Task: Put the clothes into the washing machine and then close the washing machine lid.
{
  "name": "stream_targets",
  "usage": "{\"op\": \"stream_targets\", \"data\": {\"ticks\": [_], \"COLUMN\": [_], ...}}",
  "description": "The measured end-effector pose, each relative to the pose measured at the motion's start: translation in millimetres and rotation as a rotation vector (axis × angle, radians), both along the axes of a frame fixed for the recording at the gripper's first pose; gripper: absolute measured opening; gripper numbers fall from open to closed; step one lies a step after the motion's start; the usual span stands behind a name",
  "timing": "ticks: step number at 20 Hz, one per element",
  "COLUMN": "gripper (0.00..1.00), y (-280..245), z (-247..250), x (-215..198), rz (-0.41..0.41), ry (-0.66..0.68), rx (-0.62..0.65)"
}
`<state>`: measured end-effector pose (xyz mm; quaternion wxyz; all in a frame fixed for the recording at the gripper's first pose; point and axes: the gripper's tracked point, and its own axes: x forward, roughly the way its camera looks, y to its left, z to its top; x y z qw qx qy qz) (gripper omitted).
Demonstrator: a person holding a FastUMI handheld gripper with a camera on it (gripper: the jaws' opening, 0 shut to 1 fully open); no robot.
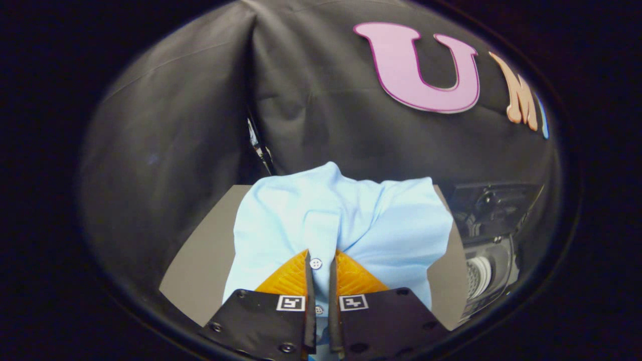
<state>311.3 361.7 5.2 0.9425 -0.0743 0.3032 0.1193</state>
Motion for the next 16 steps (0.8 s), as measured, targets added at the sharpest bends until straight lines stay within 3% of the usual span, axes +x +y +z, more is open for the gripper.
{"op": "stream_targets", "data": {"ticks": [7, 10, 12, 16], "gripper": [0.1, 0.1, 0.0, 0.0], "y": [-59, -100, -133, -185], "z": [47, 60, 83, 93], "x": [-13, -12, -17, -19], "rz": [-0.023, -0.064, -0.127, -0.176], "ry": [-0.135, -0.163, -0.189, -0.199], "rx": [-0.055, -0.079, -0.063, -0.048]}}
